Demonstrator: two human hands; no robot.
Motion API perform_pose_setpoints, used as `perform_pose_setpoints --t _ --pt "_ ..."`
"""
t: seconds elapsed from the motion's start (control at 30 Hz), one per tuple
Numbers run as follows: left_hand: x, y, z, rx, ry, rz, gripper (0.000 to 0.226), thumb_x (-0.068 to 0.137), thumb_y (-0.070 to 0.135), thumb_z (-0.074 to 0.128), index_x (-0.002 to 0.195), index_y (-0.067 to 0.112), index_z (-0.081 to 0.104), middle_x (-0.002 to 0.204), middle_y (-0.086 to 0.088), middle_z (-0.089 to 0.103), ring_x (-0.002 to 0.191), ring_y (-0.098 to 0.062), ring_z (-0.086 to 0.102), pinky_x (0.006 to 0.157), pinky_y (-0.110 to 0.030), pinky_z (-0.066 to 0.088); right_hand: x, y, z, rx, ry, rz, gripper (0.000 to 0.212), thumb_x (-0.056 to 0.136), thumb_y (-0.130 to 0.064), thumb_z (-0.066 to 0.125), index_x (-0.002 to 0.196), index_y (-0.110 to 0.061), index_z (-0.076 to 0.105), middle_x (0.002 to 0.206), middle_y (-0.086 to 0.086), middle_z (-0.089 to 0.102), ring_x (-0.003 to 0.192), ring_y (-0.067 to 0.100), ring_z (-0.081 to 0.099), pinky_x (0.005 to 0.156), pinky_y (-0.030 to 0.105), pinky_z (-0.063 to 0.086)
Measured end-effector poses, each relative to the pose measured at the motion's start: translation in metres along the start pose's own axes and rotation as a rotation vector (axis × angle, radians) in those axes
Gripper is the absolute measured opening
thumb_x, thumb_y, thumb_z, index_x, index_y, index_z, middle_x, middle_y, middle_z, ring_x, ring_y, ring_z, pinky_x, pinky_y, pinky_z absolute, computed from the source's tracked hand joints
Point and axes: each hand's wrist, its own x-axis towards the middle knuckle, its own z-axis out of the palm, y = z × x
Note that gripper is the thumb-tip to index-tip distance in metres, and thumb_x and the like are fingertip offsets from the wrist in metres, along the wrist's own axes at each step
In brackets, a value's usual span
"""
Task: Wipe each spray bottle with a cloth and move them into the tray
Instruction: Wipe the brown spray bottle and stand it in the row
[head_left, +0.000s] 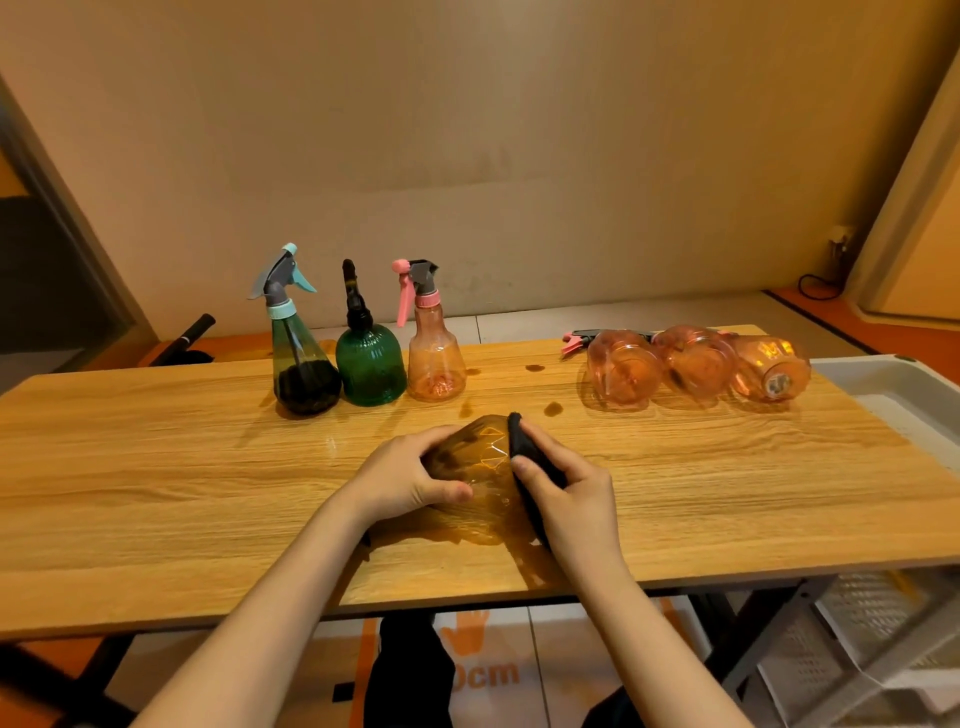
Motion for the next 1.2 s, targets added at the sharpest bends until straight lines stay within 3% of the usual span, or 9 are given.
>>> perform_pose_setpoints --t 0.23,0.47,0.53,0.63,0.77,0.93,1.0,1.1,1.2 --pt "0.0 0.001 0.0 0.009 -0.003 -0.006 0.104 0.029 0.097 0.055 0.121 0.051 0.045 0.116 0.017 0.06 0.109 -0.006 0.055 0.092 -0.027 0.044 0.013 0.005 0.0 -0.002 0.089 0.135 0.026 0.087 -0.006 0.061 0.113 -0.01 0.065 0.112 0.001 0.065 0.111 0.012 0.057 0.096 0.024 0.045" --pt "-0.001 0.002 0.0 0.023 -0.009 -0.029 0.097 0.045 0.074 0.064 0.134 0.039 0.047 0.124 0.014 0.058 0.116 -0.01 0.053 0.096 -0.028 0.043 -0.005 -0.007 0.008 -0.072 0.068 -0.009 0.035 0.086 -0.001 0.06 0.117 -0.018 0.061 0.115 -0.011 0.059 0.112 -0.004 0.051 0.093 0.005 0.038" --pt "-0.001 0.002 -0.001 0.028 -0.007 -0.027 0.096 0.045 0.074 0.064 0.133 0.039 0.047 0.123 0.013 0.058 0.116 -0.01 0.053 0.096 -0.029 0.043 -0.019 0.004 0.004 -0.064 0.078 0.042 0.036 0.087 -0.002 0.06 0.114 -0.025 0.061 0.117 -0.009 0.061 0.11 -0.003 0.053 0.096 0.014 0.042" --pt "-0.002 0.003 0.0 0.033 -0.003 -0.028 0.095 0.045 0.074 0.062 0.133 0.039 0.046 0.122 0.015 0.056 0.115 -0.01 0.051 0.094 -0.027 0.041 -0.013 0.014 0.003 -0.044 0.123 0.161 0.03 0.088 -0.005 0.06 0.115 -0.017 0.065 0.116 -0.003 0.064 0.111 0.012 0.058 0.097 0.04 0.047" --pt "-0.004 0.003 0.001 0.047 0.005 -0.034 0.102 0.044 0.075 0.061 0.137 0.035 0.046 0.125 0.012 0.056 0.116 -0.011 0.051 0.096 -0.029 0.042 0.014 -0.002 0.01 -0.049 0.15 0.173 0.03 0.089 -0.006 0.059 0.118 -0.01 0.063 0.118 0.001 0.063 0.112 0.01 0.054 0.098 0.024 0.042" --pt "-0.002 0.001 0.0 0.078 0.012 -0.033 0.104 0.045 0.076 0.06 0.139 0.035 0.044 0.13 0.01 0.057 0.119 -0.012 0.051 0.096 -0.029 0.042 0.0 -0.016 0.008 -0.093 0.059 0.012 0.033 0.087 -0.002 0.06 0.117 -0.014 0.063 0.114 -0.01 0.059 0.112 -0.002 0.051 0.09 0.004 0.038" --pt "-0.002 0.0 0.0 0.079 0.01 -0.031 0.105 0.044 0.077 0.06 0.139 0.036 0.044 0.13 0.01 0.056 0.119 -0.012 0.05 0.097 -0.029 0.041 -0.012 -0.004 0.003 -0.068 0.058 0.052 0.034 0.086 -0.002 0.061 0.113 -0.023 0.064 0.117 -0.009 0.061 0.112 0.001 0.054 0.094 0.012 0.043" --pt "-0.002 0.001 0.0 0.082 0.009 -0.033 0.106 0.043 0.077 0.058 0.139 0.035 0.044 0.128 0.01 0.056 0.116 -0.01 0.049 0.093 -0.026 0.04 -0.009 0.013 -0.001 -0.043 0.101 0.176 0.03 0.087 -0.005 0.061 0.104 -0.029 0.068 0.111 -0.003 0.067 0.105 0.02 0.062 0.091 0.046 0.05" --pt "-0.003 0.002 0.001 0.073 0.017 -0.031 0.105 0.043 0.076 0.057 0.139 0.035 0.044 0.123 0.013 0.055 0.115 -0.011 0.049 0.093 -0.027 0.04 0.014 0.006 0.004 -0.065 0.148 0.227 0.026 0.088 -0.006 0.061 0.111 -0.014 0.067 0.11 0.003 0.067 0.105 0.018 0.061 0.095 0.044 0.047"
